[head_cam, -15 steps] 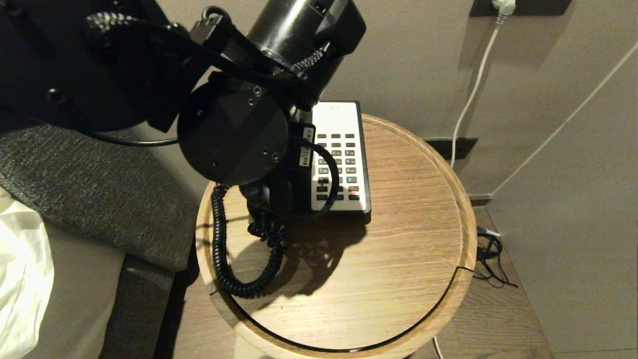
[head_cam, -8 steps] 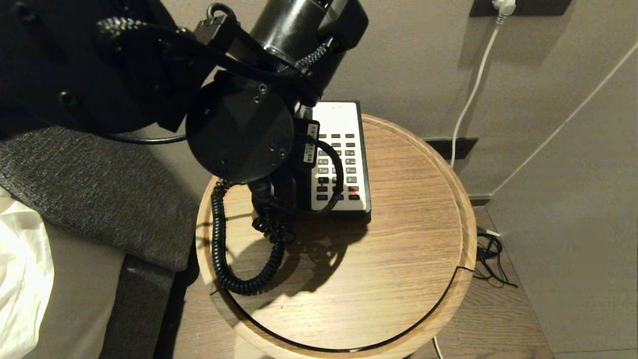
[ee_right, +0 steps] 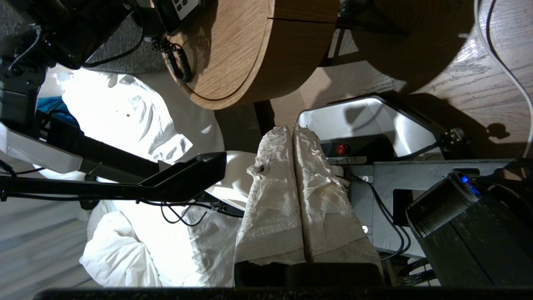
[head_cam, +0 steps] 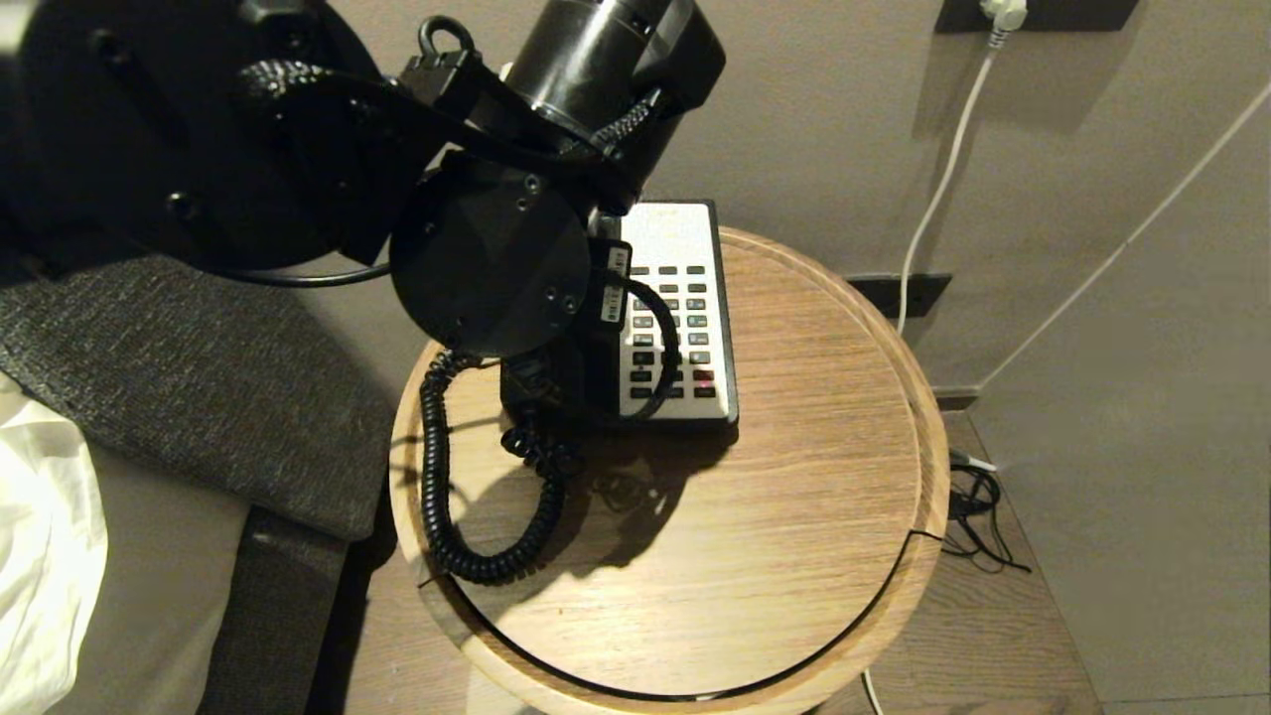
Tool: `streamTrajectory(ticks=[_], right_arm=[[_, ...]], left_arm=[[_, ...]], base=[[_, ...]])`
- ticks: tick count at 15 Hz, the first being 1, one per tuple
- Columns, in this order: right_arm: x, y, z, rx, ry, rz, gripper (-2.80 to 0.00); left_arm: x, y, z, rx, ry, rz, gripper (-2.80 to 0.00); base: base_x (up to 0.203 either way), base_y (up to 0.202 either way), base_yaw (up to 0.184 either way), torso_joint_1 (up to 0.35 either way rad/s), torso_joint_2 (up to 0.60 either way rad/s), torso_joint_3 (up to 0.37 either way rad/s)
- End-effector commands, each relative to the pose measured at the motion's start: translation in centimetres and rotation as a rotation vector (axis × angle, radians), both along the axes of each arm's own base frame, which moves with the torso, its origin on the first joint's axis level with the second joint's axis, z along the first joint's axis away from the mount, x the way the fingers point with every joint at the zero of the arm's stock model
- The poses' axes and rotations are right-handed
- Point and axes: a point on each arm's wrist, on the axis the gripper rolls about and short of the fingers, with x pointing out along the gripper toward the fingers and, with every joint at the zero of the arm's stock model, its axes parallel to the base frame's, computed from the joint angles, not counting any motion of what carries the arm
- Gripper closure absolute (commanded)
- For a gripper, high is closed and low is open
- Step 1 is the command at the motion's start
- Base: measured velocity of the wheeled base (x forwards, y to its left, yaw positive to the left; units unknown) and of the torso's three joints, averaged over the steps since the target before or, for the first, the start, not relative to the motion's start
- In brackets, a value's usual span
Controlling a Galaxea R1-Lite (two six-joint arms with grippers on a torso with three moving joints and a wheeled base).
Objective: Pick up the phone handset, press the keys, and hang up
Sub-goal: Put the handset back
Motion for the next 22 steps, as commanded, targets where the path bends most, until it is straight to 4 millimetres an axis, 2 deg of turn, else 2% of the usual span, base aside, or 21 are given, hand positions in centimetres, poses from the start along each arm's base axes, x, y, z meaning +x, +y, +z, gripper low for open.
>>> streamTrajectory(ticks=[1,15,22], right_arm=[[-0.2,-0.2,-0.3,0.000,0.008,-0.002,0.00],[-1.4,-1.0,-2.2,-0.010,0.022,-0.014,0.00],[-1.5,-1.0,-2.4,-0.008,0.024,-0.012,0.00]], left_arm=[[0.4,-0.1,-0.2,0.005,-0.003,0.012,0.00],[1.5,-1.4,-1.3,0.030,-0.010,-0.003,0.00],[1.9,-1.2,-1.3,0.044,-0.014,0.016,0.00]], base=[[0.000,0.000,0.000,0.000,0.00,0.000],[0.000,0.000,0.000,0.000,0.00,0.000],[0.000,0.000,0.000,0.000,0.00,0.000]])
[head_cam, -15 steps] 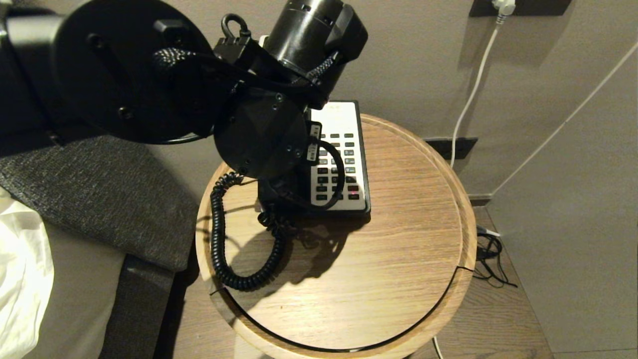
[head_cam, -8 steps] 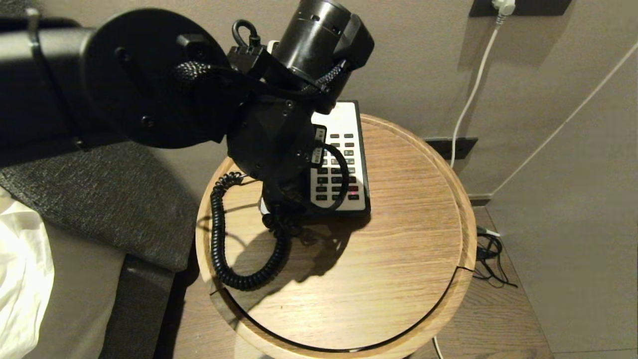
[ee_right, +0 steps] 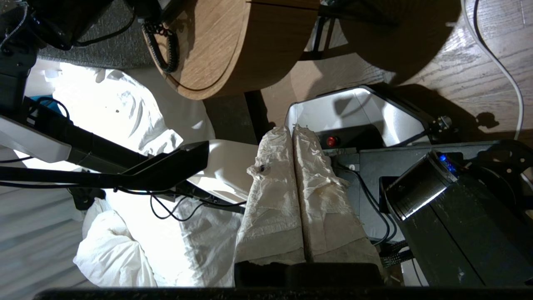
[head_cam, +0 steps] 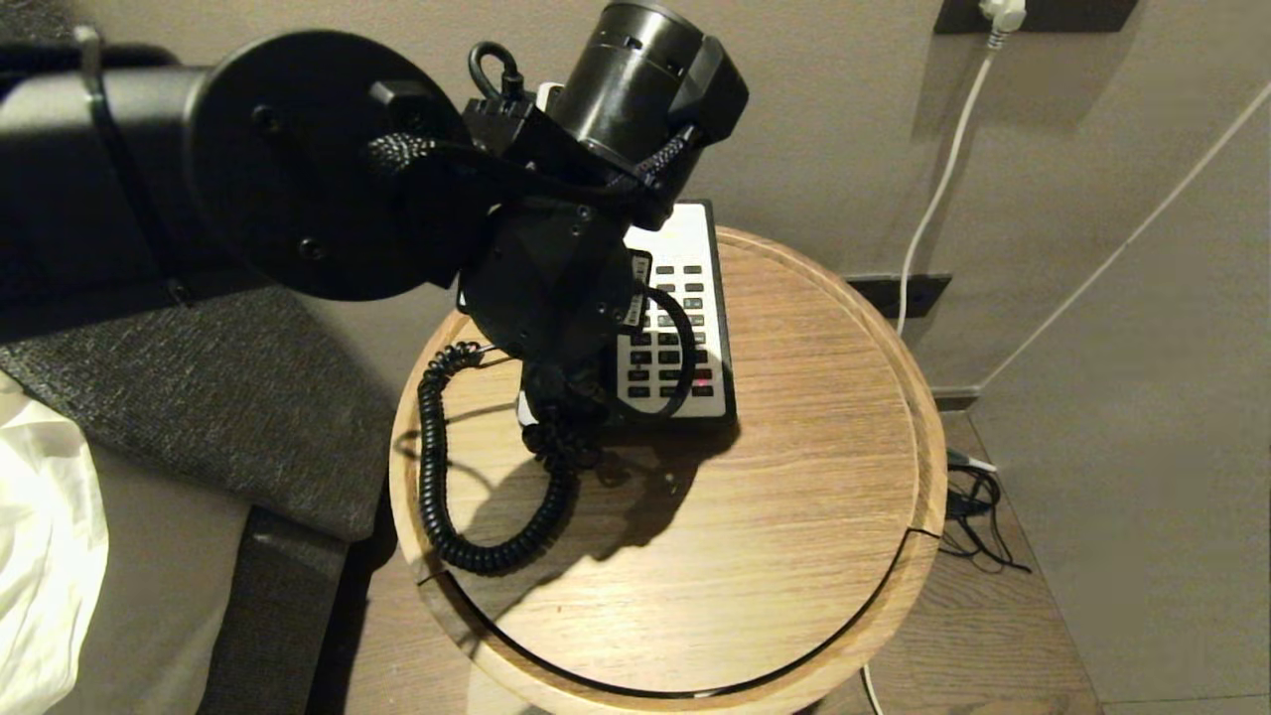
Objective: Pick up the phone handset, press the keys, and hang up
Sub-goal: Put the handset back
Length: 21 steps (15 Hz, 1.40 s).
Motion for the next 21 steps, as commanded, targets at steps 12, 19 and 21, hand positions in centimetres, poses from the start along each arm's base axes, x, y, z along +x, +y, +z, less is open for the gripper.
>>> streamTrajectory(ticks=[12,19,21], right_arm=[[-0.1,0.1,-0.7,-0.004,0.022,0.002,0.00],[0.2,0.4,-1.4,-0.024,0.045,0.004,0.00],[0.4,0.6,-1.4,-0.032,0.049,0.006,0.00]], left_arm=[[0.1,0.3,1.3,-0.034,-0.063,0.000,-2.80],[-2.4,2.3,3.7,-0.096,-0.092,-0.023,-2.80],[-3.7,3.1,4.4,-0.114,-0.092,-0.041,-2.80]], base=[[0.000,0.000,0.000,0.000,0.00,0.000],[0.000,0.000,0.000,0.000,0.00,0.000],[0.000,0.000,0.000,0.000,0.00,0.000]])
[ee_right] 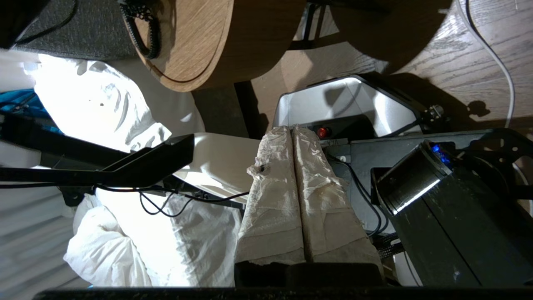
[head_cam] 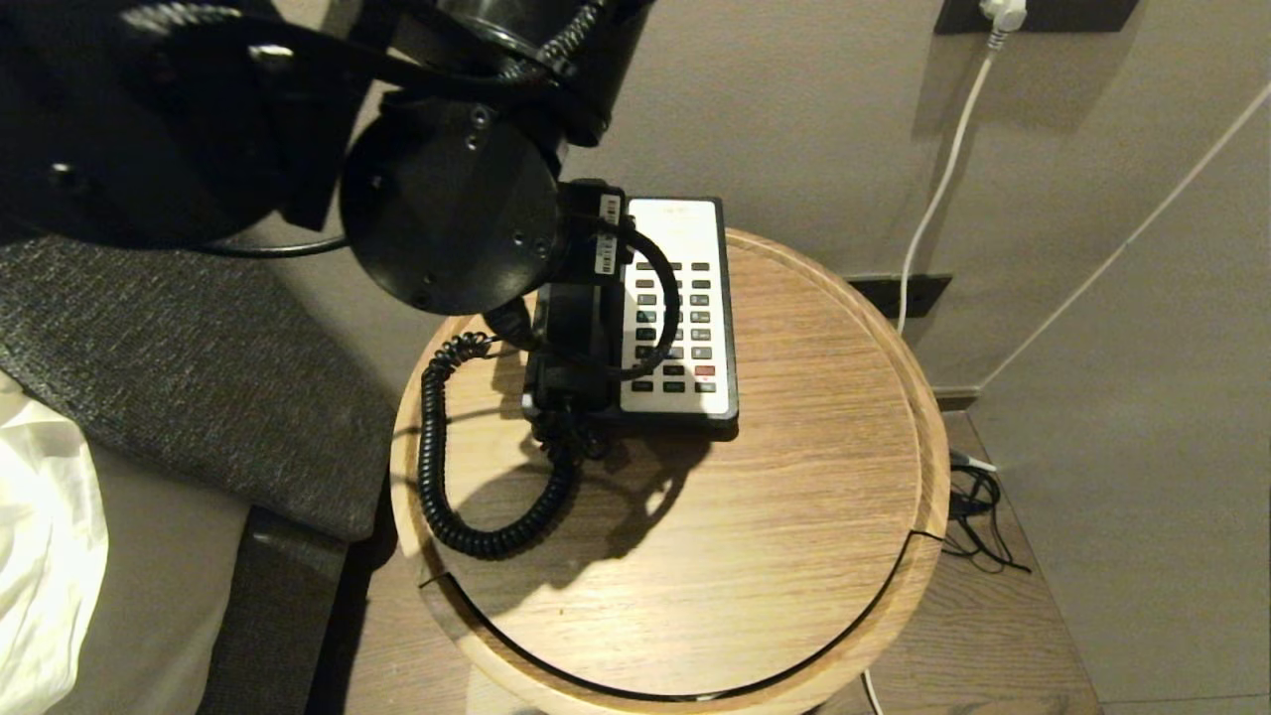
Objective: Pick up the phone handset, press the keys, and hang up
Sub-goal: Put the handset back, then end the call using the dial pad
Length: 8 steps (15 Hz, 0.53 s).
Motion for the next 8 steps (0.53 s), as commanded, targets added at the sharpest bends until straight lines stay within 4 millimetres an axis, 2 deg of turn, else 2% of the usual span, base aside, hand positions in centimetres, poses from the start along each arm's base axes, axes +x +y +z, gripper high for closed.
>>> streamTrajectory(ticks=[1,2,6,8], right_arm=[[0.3,0.2,-0.1,-0.012,0.019,0.000,0.00],[0.5,0.4,-0.1,-0.018,0.025,0.004,0.00],[1.7,1.4,0.5,-0.032,0.036,0.009,0.00],[3.1,2.6,1.5,-0.062,0.042,0.019,0.00]], left_arm=[[-2.3,1.7,1.4,-0.035,-0.007,-0.020,-0.83],[-3.4,2.1,1.5,-0.046,0.008,-0.039,0.00],[-7.7,4.4,2.7,-0.123,0.070,-0.133,0.00],[-9.2,5.8,3.5,-0.177,0.078,-0.162,0.00]], base=[[0.000,0.000,0.000,0.000,0.00,0.000],[0.000,0.000,0.000,0.000,0.00,0.000],[0.000,0.000,0.000,0.000,0.00,0.000],[0.000,0.000,0.000,0.000,0.00,0.000]])
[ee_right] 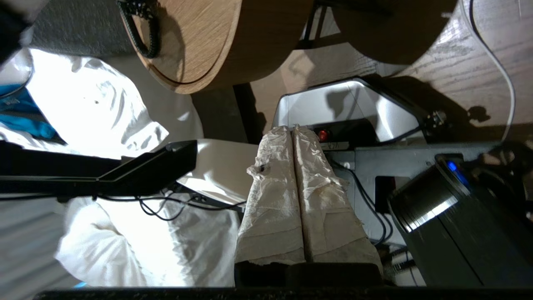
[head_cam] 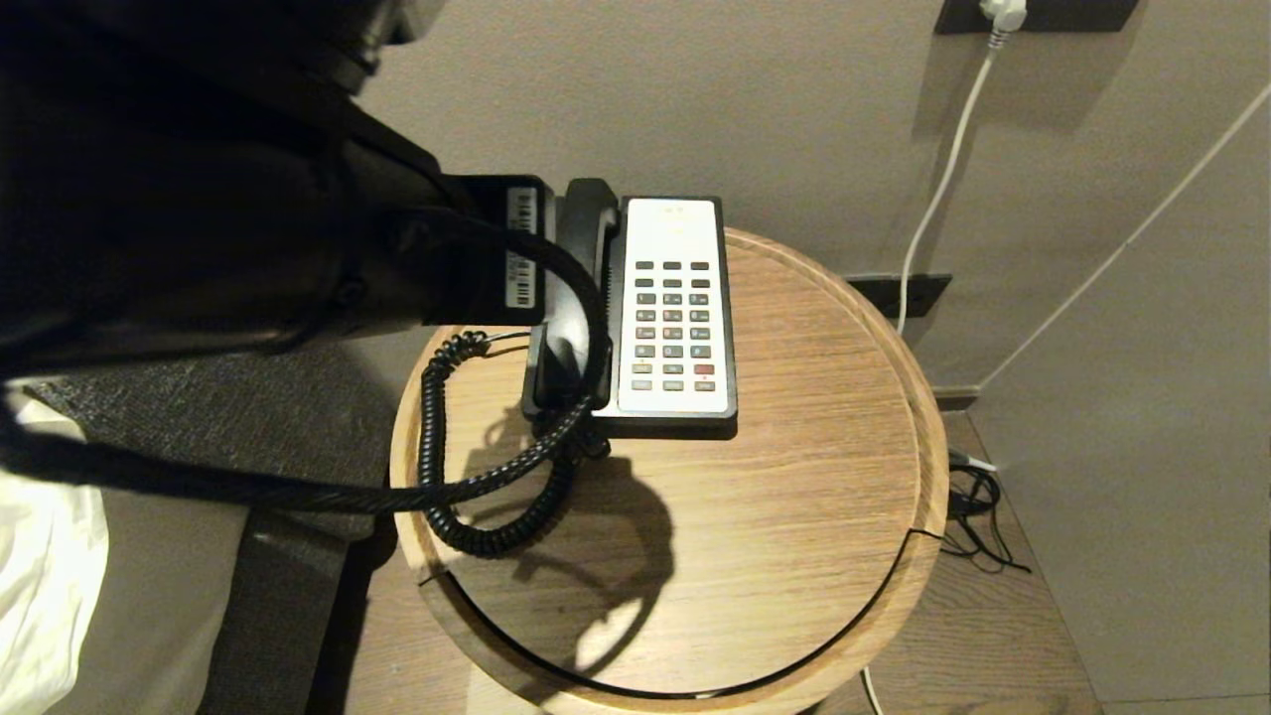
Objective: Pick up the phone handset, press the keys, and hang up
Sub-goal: End the call using the dial pad
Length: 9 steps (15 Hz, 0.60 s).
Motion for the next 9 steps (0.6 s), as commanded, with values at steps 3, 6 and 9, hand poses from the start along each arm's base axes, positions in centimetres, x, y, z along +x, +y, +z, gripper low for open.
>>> streamTrajectory(ticks=[3,6,9], right_arm=[[4.9,4.2,2.7,-0.118,0.023,0.049,0.00],[9.9,8.4,5.1,-0.178,0.006,0.106,0.00],[15.8,13.7,6.6,-0.216,0.004,0.161,0.00]], left_arm=[[-3.8,4.8,2.8,-0.125,-0.048,-0.047,0.00],[-5.5,7.7,3.6,-0.176,-0.076,-0.059,0.00],[-6.7,10.1,3.9,-0.218,-0.096,-0.063,0.00]], base=[[0.000,0.000,0.000,0.000,0.00,0.000],[0.000,0.000,0.000,0.000,0.00,0.000],[0.000,0.000,0.000,0.000,0.00,0.000]])
